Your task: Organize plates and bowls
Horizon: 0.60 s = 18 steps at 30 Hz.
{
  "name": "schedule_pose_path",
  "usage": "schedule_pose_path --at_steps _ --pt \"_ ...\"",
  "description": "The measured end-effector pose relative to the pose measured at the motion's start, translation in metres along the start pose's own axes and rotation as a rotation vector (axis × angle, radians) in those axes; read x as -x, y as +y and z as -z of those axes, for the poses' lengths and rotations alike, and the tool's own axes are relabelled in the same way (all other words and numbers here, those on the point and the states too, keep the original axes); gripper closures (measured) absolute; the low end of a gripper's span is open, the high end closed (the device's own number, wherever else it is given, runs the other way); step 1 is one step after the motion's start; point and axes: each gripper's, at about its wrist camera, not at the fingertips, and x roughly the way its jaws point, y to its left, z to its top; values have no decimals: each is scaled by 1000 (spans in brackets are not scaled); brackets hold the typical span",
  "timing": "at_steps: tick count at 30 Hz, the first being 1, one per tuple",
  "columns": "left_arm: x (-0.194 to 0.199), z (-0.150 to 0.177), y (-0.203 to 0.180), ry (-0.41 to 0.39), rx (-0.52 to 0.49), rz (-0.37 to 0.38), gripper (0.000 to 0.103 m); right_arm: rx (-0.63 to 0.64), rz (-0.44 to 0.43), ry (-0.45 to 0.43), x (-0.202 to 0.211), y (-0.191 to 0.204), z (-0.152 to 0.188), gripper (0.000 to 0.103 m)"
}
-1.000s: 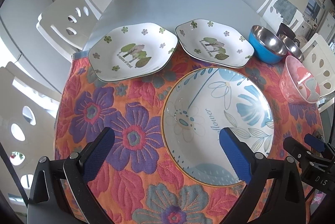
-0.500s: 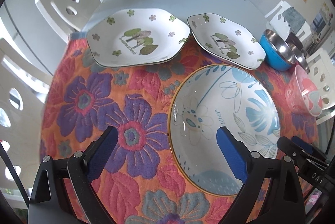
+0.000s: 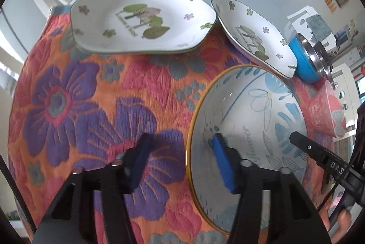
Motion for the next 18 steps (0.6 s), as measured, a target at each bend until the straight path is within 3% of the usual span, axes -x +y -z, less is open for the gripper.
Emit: schedule_pose_path --at_steps 6,8,11,15,18 --pt "-6 -6 0 21 -4 91 77 17 -29 2 -7 -4 -5 79" --pt "-8 -5 -8 19 -30 99 77 39 -34 6 -8 -3 -6 79" --pt "-7 -3 -20 -2 -97 51 74 93 -53 21 -9 -3 -7 79" --pt "1 3 -18 -13 -114 38 69 257 66 -15 0 22 3 73" --pt "12 12 -11 -11 -91 28 69 248 51 -12 9 25 13 73"
